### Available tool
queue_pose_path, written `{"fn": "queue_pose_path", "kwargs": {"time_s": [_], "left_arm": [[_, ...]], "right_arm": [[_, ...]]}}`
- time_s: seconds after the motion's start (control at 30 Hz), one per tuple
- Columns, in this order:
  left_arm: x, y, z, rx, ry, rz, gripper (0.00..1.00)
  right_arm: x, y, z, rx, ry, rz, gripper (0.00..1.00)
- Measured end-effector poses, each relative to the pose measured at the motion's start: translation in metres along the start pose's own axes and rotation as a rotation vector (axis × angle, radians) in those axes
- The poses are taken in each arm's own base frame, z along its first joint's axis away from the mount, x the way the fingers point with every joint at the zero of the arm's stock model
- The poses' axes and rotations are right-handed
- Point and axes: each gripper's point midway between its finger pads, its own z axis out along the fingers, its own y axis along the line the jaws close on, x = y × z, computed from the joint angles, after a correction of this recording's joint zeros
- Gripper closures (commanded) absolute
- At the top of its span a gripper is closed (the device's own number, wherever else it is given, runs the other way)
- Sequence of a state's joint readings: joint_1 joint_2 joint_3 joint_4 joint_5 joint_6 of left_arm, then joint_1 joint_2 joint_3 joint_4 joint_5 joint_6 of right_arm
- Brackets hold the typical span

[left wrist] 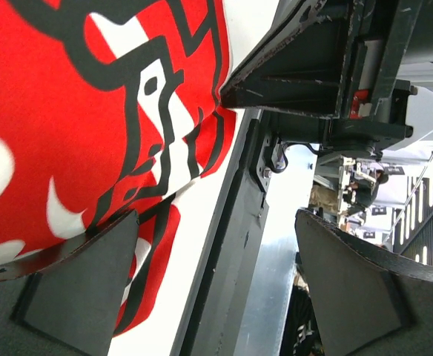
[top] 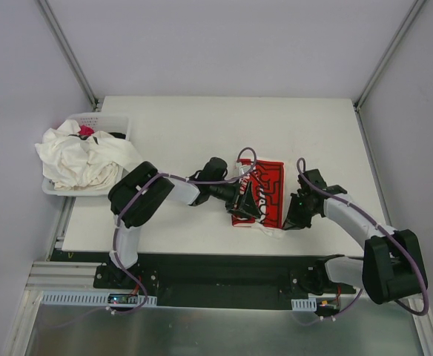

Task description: Fold and stack the t-shirts

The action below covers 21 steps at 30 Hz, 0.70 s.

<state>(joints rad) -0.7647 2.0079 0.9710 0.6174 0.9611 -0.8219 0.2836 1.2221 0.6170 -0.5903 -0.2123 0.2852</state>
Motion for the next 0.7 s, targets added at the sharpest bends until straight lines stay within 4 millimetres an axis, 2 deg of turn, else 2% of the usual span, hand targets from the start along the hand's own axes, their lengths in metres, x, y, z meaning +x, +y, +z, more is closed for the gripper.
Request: {"fn": "queue_pose_path", "kwargs": {"time_s": [0.23, 0.37, 0.5, 0.63, 0.7], "left_arm": [[0.000, 0.006, -0.017, -0.012, -0.031, -0.022, 0.14], [-0.001, 0.006, -0.019, -0.010, -0.033, -0.023, 0.13], [-0.001, 0.003, -0.021, -0.016, -0.033, -0.025, 0.14], [-0.001, -0.001, -0.023, -0.023, -0.036, -0.020, 0.14], [-0.001, -0.004, -0.025, -0.026, -0.036, -0.013, 0.14]], "right_arm": [[-0.001, -0.009, 0.005, 0.037, 0.018, 0.007, 0.87], [-0.011, -0.005, -0.004, 0.037, 0.001, 0.005, 0.87], [-0.050, 0.012, -0.029, -0.006, -0.107, 0.007, 0.86], [-0.102, 0.038, -0.064, -0.083, -0.266, 0.005, 0.85], [-0.125, 0.053, -0.074, -0.127, -0.327, -0.005, 0.85]]}}
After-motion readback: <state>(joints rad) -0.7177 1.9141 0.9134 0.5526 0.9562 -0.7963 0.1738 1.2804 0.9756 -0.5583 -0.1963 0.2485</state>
